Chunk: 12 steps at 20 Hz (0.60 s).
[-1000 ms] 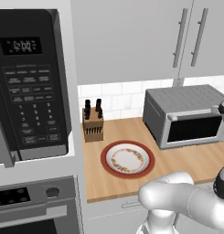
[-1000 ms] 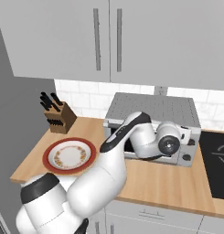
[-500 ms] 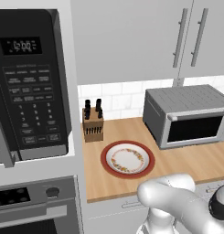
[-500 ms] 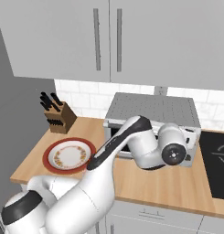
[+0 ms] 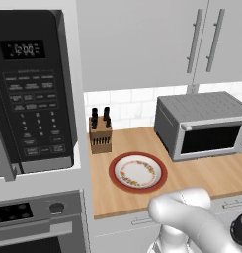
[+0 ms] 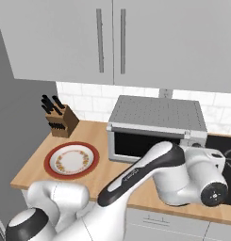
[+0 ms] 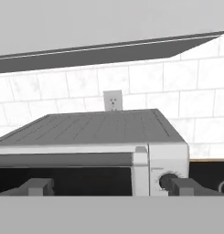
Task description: Pick up the kebab skewer and baguette bread, and place them inside the toaster oven. Close the toaster oven door and start by setting the timer.
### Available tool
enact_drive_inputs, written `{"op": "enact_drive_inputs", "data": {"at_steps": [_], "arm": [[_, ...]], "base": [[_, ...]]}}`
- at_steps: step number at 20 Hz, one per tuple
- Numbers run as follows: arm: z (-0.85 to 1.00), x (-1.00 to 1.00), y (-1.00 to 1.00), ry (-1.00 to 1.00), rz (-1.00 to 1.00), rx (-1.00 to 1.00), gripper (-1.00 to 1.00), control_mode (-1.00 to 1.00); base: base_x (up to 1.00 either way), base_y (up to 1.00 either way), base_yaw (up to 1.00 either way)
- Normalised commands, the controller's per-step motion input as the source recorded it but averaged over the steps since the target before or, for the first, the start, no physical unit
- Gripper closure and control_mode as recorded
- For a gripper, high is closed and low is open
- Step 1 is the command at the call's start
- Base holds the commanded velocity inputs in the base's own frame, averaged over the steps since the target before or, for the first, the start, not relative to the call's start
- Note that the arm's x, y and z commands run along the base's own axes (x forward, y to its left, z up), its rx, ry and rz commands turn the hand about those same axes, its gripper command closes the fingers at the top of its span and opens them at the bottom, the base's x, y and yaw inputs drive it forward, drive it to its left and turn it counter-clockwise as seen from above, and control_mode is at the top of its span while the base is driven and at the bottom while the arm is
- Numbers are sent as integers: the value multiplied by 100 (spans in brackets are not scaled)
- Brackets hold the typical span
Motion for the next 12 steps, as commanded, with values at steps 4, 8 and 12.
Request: {"op": "enact_drive_inputs", "data": {"at_steps": [4, 8, 12], "arm": [[-11, 7, -46, 0, 3, 5, -100, -100], [-32, 4, -47, 0, 0, 3, -100, -100], [-44, 14, -32, 0, -4, 0, -100, -100]], "base": [[0, 0, 0], [0, 0, 0], [0, 0, 0]]}}
